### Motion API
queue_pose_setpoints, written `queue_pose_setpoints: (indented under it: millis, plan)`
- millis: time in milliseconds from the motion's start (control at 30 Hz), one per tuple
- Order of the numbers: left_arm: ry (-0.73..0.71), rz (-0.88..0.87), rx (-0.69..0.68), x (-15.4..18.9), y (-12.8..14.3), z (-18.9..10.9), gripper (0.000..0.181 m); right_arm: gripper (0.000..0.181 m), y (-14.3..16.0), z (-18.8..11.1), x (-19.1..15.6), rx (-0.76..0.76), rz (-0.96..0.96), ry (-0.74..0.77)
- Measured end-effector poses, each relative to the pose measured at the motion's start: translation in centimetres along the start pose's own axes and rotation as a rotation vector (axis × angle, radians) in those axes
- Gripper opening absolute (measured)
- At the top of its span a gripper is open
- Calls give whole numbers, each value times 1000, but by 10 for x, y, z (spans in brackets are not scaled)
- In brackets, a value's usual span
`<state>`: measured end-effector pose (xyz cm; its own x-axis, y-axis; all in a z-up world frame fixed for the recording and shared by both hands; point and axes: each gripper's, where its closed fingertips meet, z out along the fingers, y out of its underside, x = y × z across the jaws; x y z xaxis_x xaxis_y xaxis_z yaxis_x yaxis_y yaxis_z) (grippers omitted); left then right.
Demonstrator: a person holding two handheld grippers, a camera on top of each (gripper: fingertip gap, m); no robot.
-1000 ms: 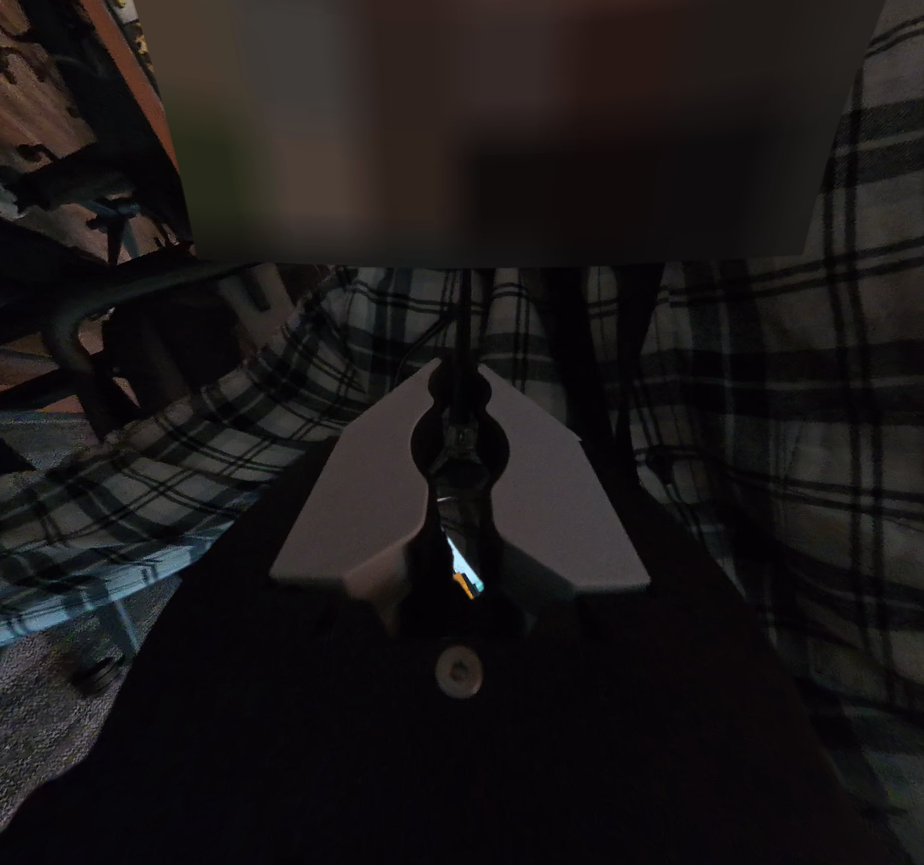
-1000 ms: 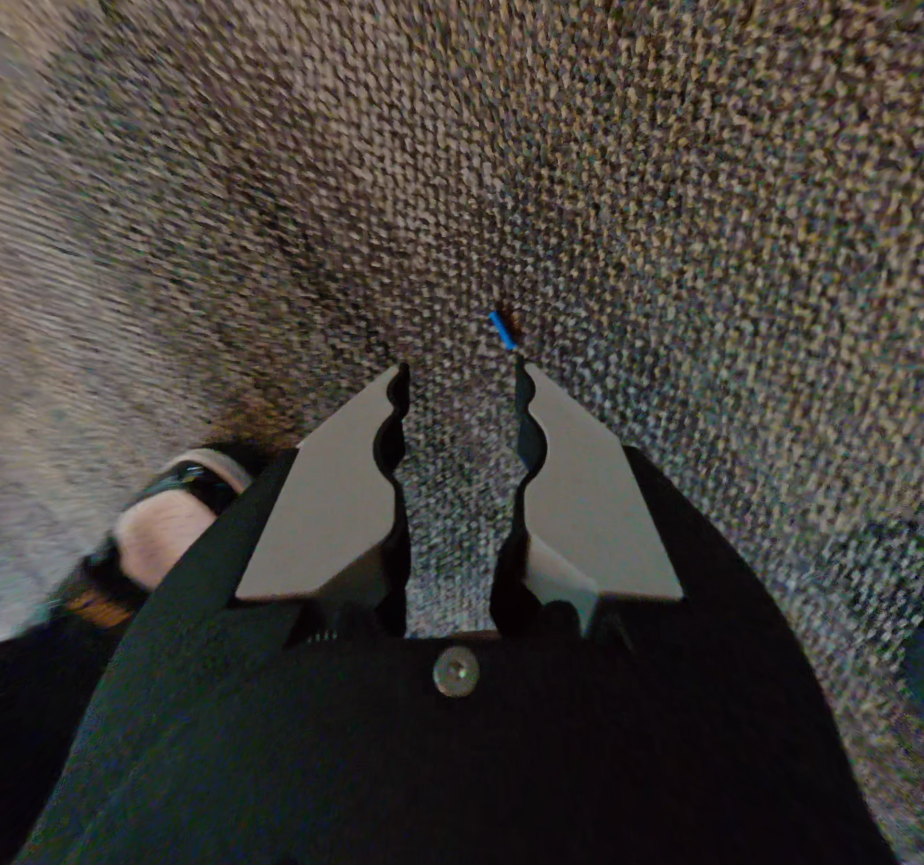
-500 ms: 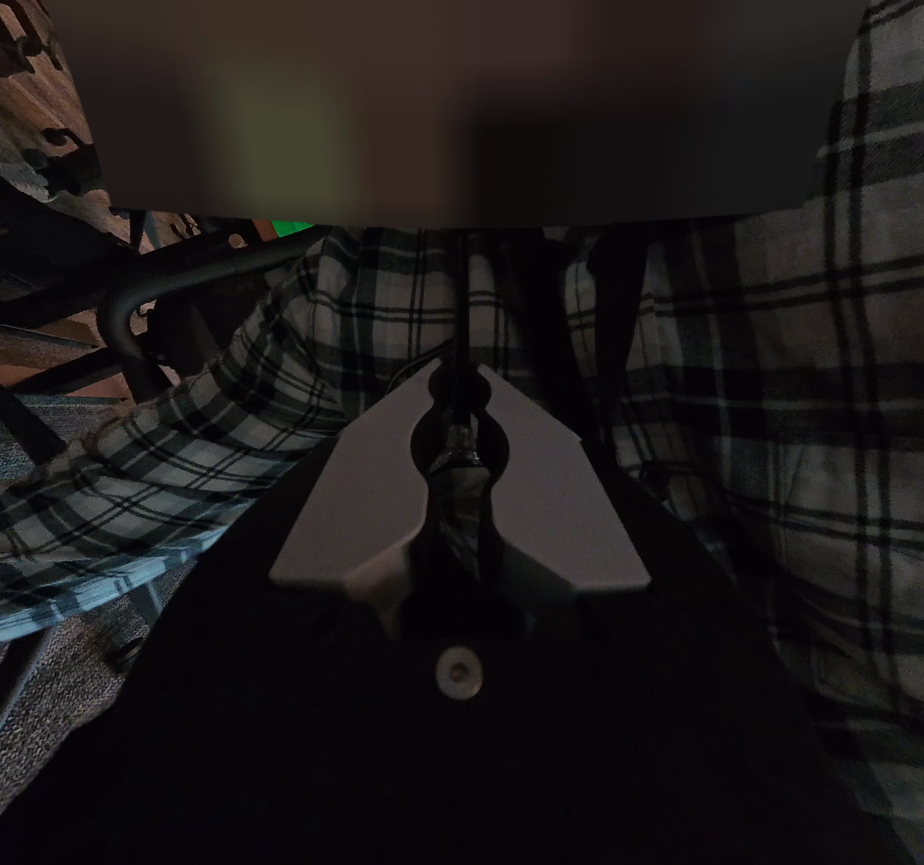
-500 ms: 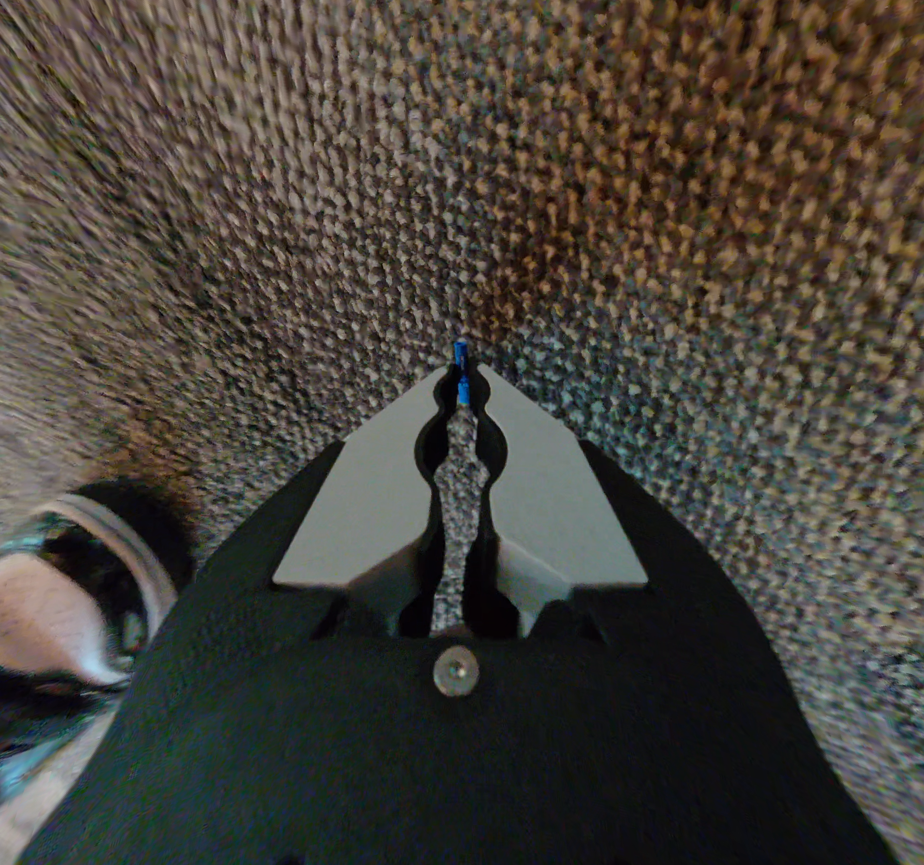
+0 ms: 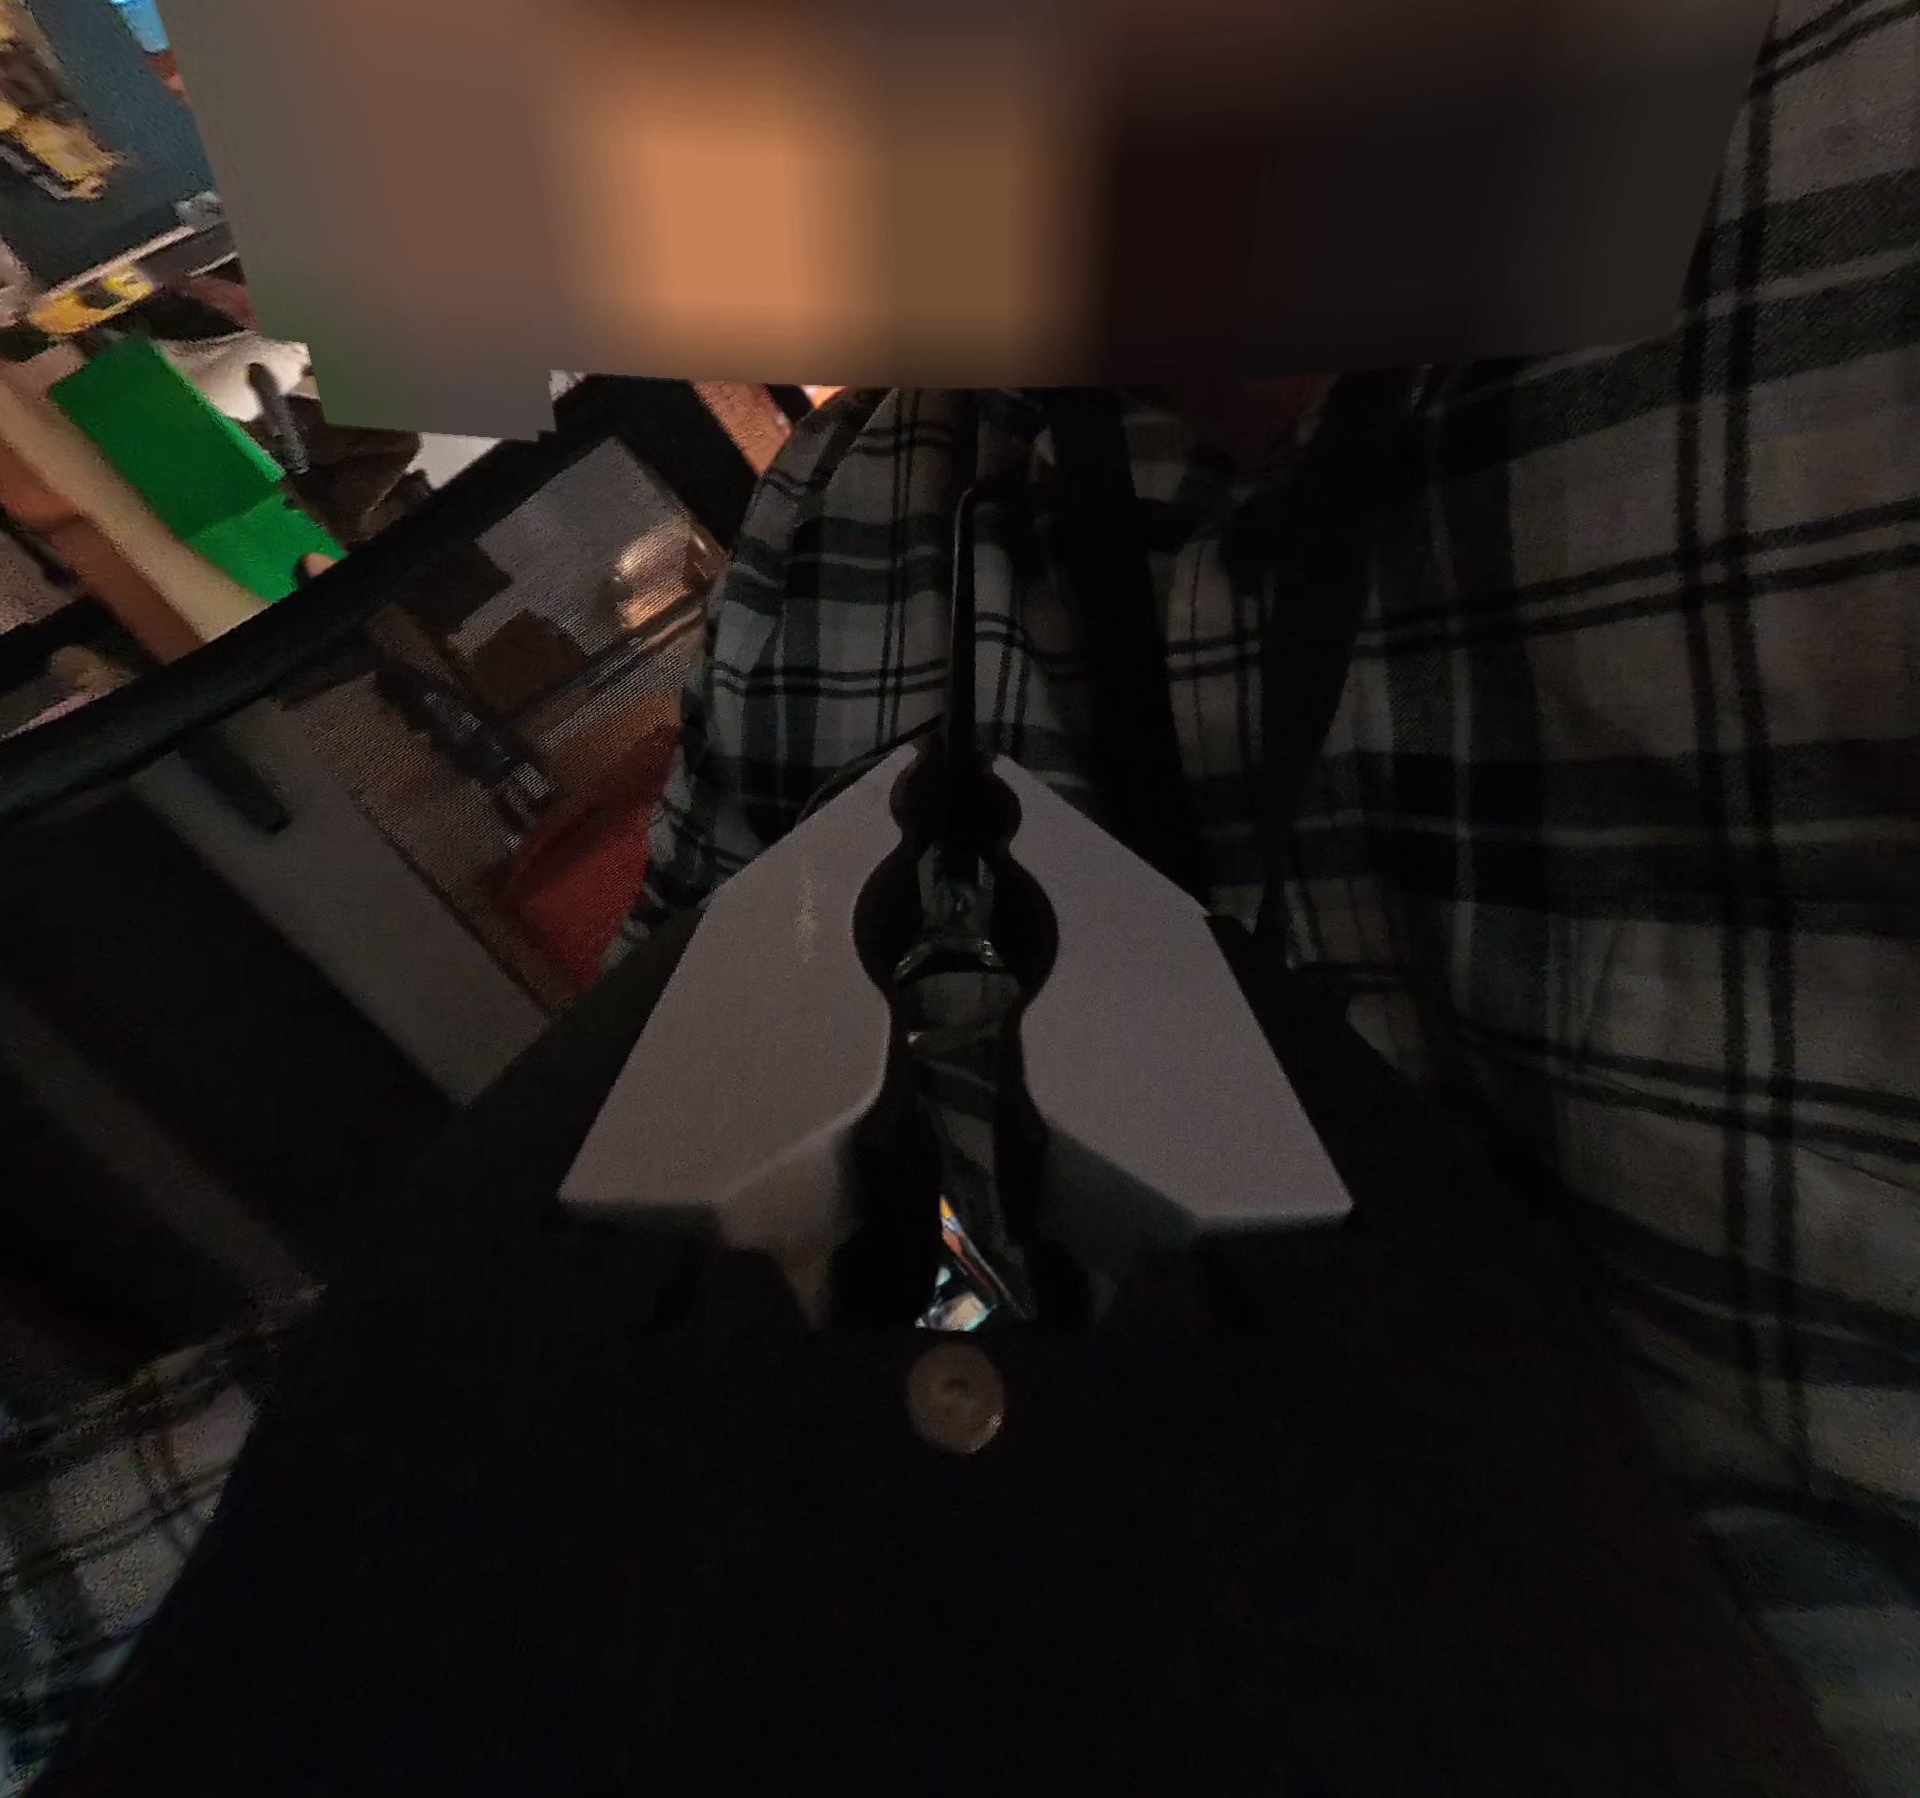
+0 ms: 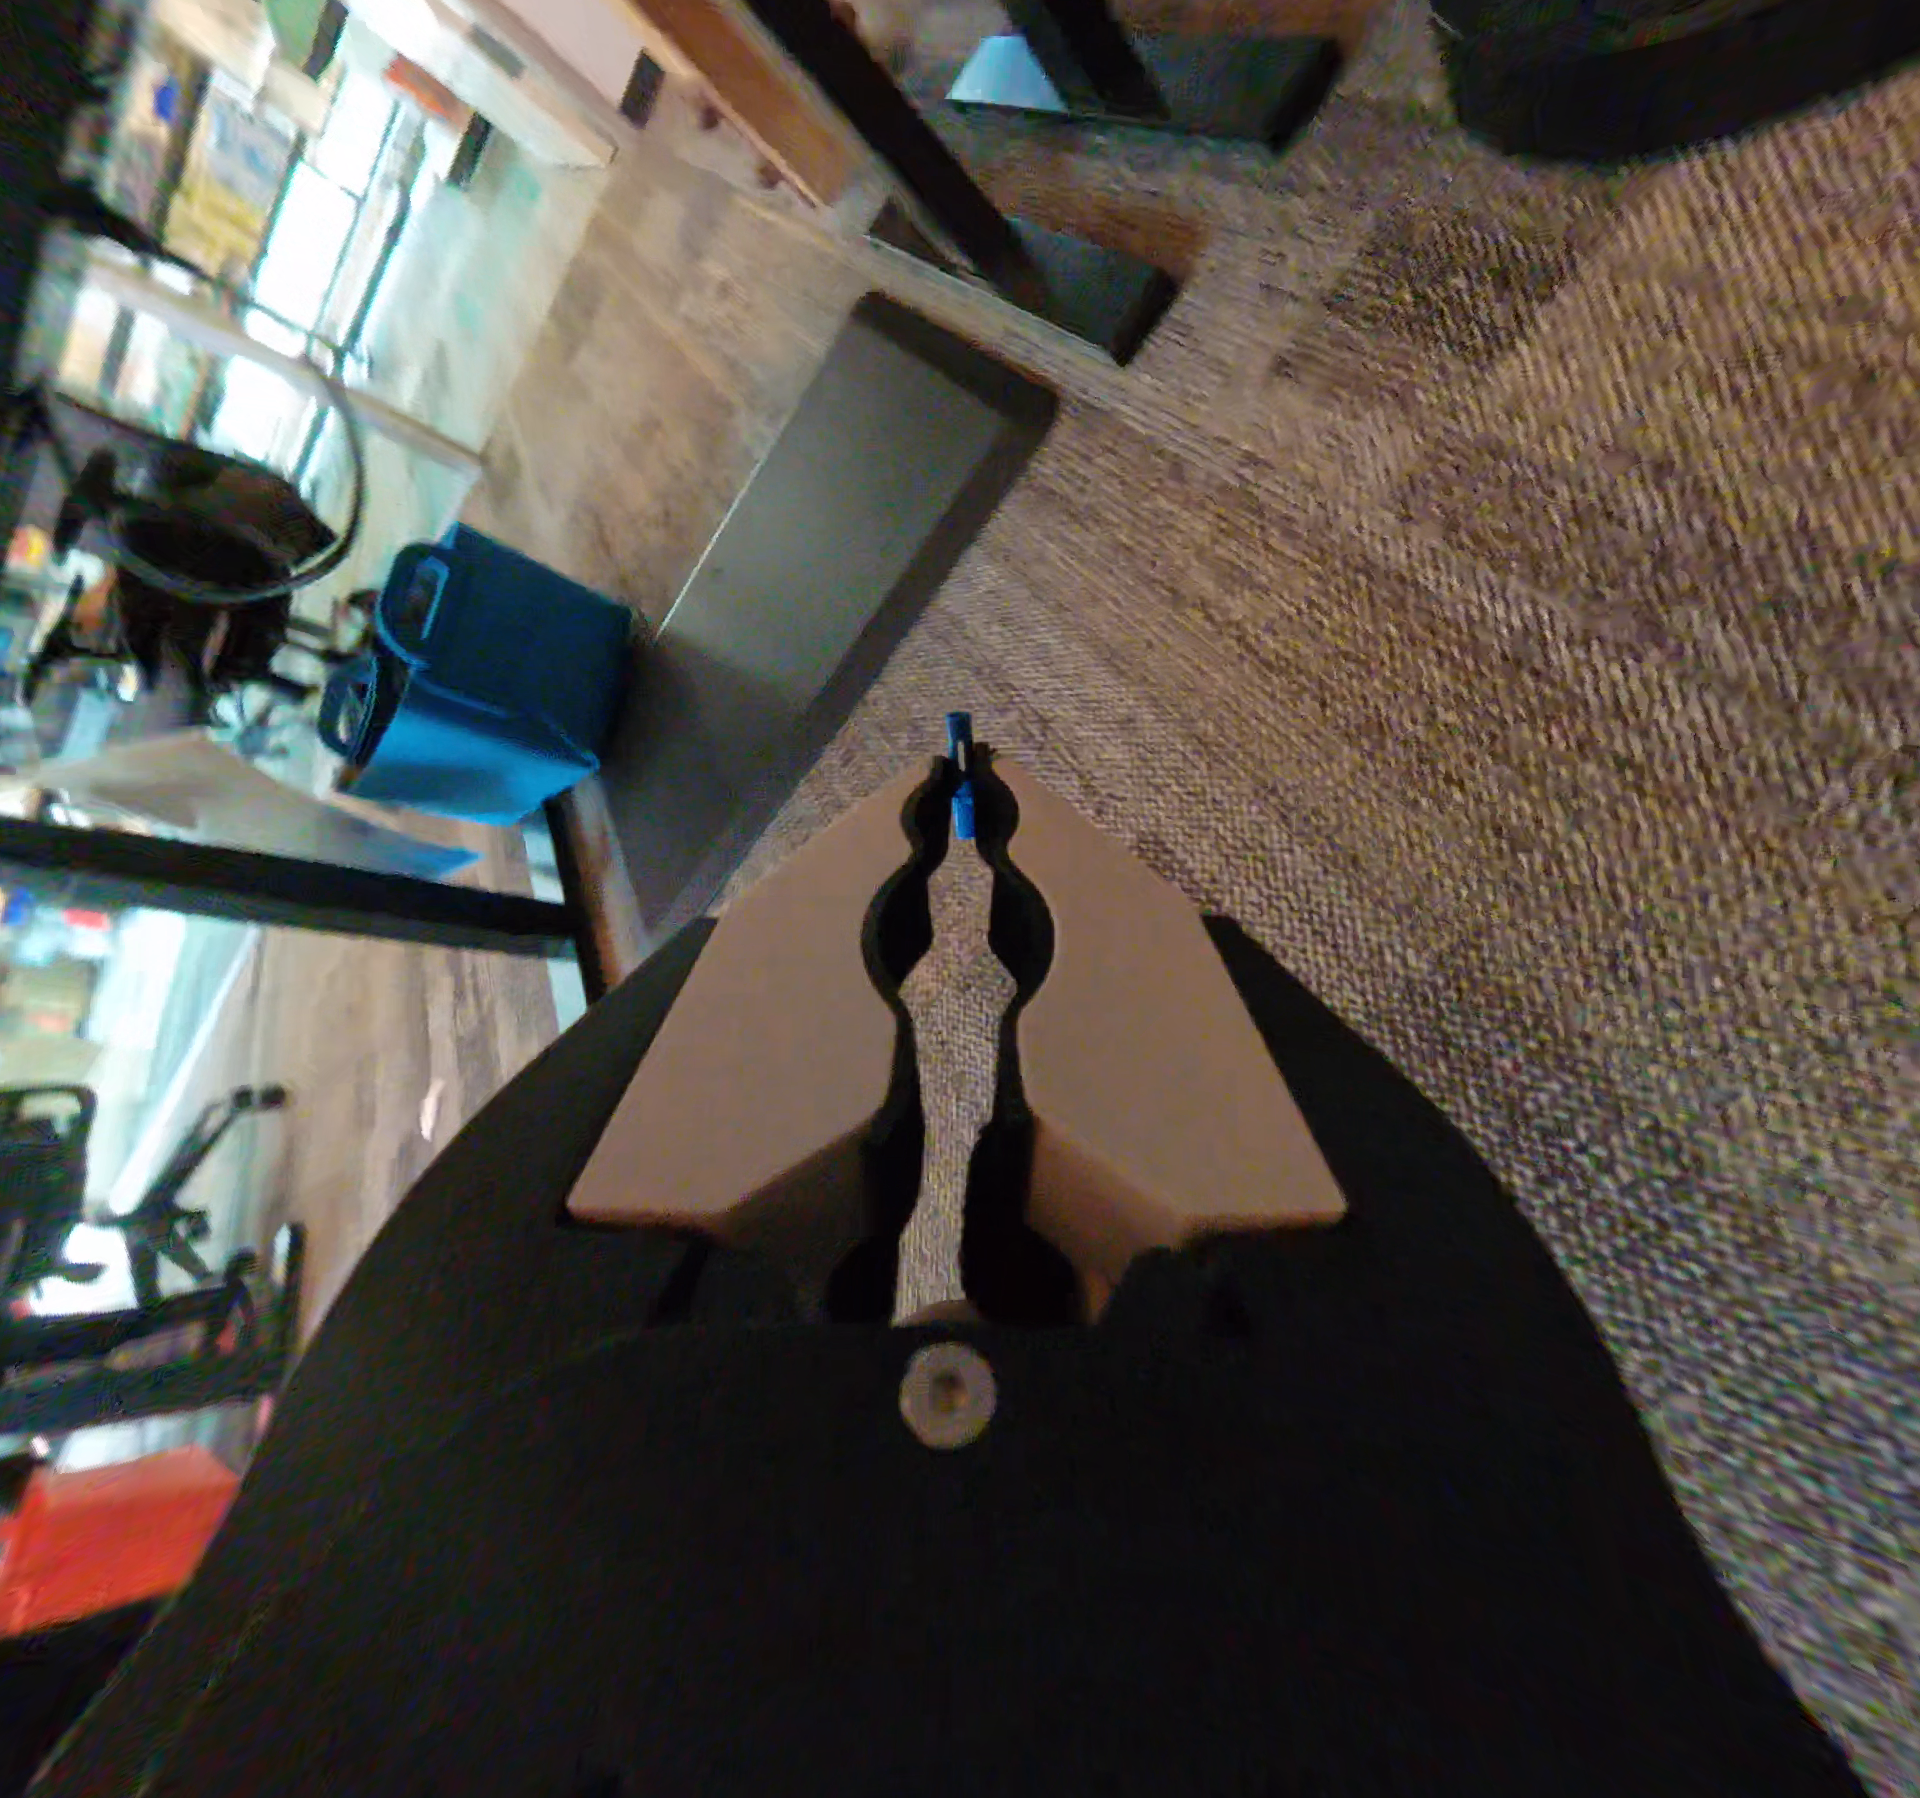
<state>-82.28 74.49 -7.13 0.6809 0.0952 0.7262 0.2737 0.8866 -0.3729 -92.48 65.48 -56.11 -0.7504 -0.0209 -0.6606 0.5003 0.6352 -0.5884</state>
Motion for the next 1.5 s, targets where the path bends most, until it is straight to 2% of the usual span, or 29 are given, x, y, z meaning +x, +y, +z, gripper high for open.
queue_pose_setpoints:
  millis: [167,333,433,500,600,700,933,1100,1200,1300,1400,1500]
  plan:
    - [56,88,-39,65,-23,50,3,1,-69,-52,-129,-23,-160,-99]
    - [74,195,-67,144,-34,81,3,1,-128,-104,-268,22,-265,-204]
    - [68,278,-64,196,-33,88,3,1,-140,-119,-350,0,-348,-275]
    - [51,344,-49,235,-29,87,3,1,-138,-124,-404,-23,-384,-337]
    - [0,458,-22,298,-14,75,3,1,-114,-127,-488,-91,-447,-454]
    - [-79,577,28,366,12,51,3,1,-72,-127,-572,-172,-526,-559]
    - [-276,854,135,546,111,-22,3,2,50,-120,-777,-292,-666,-725]
    - [-466,1051,276,685,180,-88,3,2,132,-94,-921,-374,-787,-811]
    - [-567,1159,351,752,216,-121,3,2,163,-66,-1003,-393,-863,-845]
    - [-657,1232,440,803,241,-158,3,2,181,-25,-1069,-407,-845,-844]
    - [-725,1276,501,844,254,-204,3,2,190,31,-1115,-399,-859,-801]
    - [-767,1278,523,878,257,-257,3,2,184,103,-1146,-359,-859,-718]
